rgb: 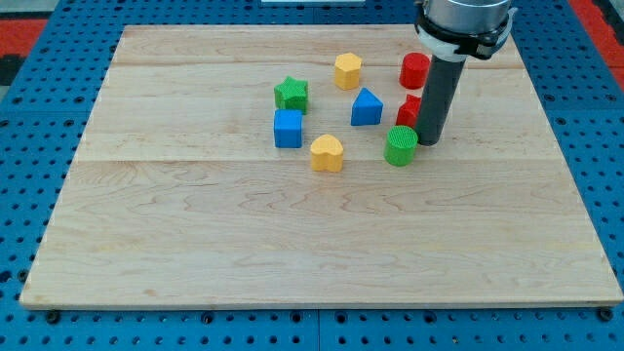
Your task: Place your arm tot he bottom left of the yellow heart
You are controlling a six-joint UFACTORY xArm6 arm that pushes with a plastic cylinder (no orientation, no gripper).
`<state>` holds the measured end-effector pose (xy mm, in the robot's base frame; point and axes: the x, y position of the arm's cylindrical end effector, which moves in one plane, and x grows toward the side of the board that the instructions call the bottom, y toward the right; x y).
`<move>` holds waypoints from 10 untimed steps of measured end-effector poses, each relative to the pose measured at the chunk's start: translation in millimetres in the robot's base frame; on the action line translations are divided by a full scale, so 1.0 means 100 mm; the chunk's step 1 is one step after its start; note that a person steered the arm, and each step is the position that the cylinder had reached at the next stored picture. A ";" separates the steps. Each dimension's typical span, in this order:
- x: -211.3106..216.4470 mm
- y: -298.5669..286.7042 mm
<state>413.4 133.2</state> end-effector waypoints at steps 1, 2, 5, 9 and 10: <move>0.01 0.16; 0.24 0.54; 0.77 0.77; 1.07 -2.07; 0.74 -2.06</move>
<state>487.7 -73.1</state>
